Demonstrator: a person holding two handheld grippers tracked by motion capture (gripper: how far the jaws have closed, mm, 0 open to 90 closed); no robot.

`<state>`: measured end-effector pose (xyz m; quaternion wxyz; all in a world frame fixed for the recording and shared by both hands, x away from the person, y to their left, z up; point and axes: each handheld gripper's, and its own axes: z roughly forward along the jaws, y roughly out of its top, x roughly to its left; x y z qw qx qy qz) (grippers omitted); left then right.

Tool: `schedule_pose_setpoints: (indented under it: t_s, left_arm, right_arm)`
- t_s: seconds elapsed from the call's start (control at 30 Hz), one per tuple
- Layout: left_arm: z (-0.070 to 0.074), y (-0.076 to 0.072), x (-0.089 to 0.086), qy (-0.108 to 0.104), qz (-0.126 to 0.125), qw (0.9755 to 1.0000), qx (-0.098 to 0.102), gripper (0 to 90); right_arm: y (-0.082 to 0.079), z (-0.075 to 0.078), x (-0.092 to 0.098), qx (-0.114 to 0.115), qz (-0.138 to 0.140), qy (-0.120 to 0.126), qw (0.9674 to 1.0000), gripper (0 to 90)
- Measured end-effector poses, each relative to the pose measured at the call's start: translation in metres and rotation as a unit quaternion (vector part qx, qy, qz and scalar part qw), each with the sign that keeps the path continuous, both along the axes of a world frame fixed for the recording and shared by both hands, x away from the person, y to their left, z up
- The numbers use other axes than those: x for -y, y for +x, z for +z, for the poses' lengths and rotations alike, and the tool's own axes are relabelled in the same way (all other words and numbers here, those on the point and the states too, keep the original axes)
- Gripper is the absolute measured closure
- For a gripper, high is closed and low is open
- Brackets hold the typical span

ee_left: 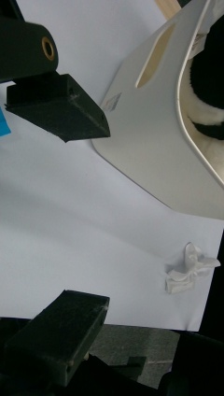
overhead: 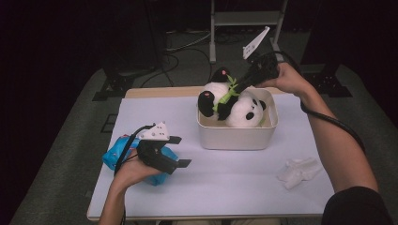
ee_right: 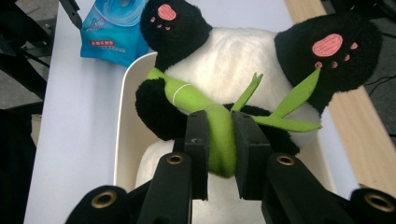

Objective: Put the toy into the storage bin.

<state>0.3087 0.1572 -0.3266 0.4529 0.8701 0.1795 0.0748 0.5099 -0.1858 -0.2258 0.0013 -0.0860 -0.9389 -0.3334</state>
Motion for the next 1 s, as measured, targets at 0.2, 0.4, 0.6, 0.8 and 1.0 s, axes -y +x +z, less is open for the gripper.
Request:
schedule_pose_setpoints:
  t_s: [0.2, 0.4, 0.6, 0.8, 1.0]
  left_arm:
    - [0.001, -0.001, 0.003, 0.003, -0.005, 1.0, 0.001, 15.3]
    - [0.0, -0.002, 0.004, 0.002, -0.007, 1.0, 0.002, 15.2]
    - [0.0, -0.002, 0.007, 0.002, -0.009, 1.0, 0.001, 15.2]
    - [0.0, -0.003, 0.007, 0.003, -0.012, 0.9999, 0.001, 15.3]
    - [-0.001, -0.003, 0.007, 0.007, -0.011, 0.9999, 0.003, 15.2]
  right_arm:
    - [-0.005, -0.017, 0.003, -0.014, -0.001, -0.004, 0.9999, 76.8]
    - [-0.011, -0.036, 0.005, -0.029, 0.001, -0.011, 0.9995, 76.6]
    - [-0.012, -0.053, 0.005, -0.043, 0.002, -0.014, 0.999, 76.3]
    - [-0.013, -0.064, 0.005, -0.047, -0.003, -0.012, 0.9988, 75.9]
    - [-0.013, -0.073, 0.004, -0.054, -0.007, -0.003, 0.9985, 75.4]
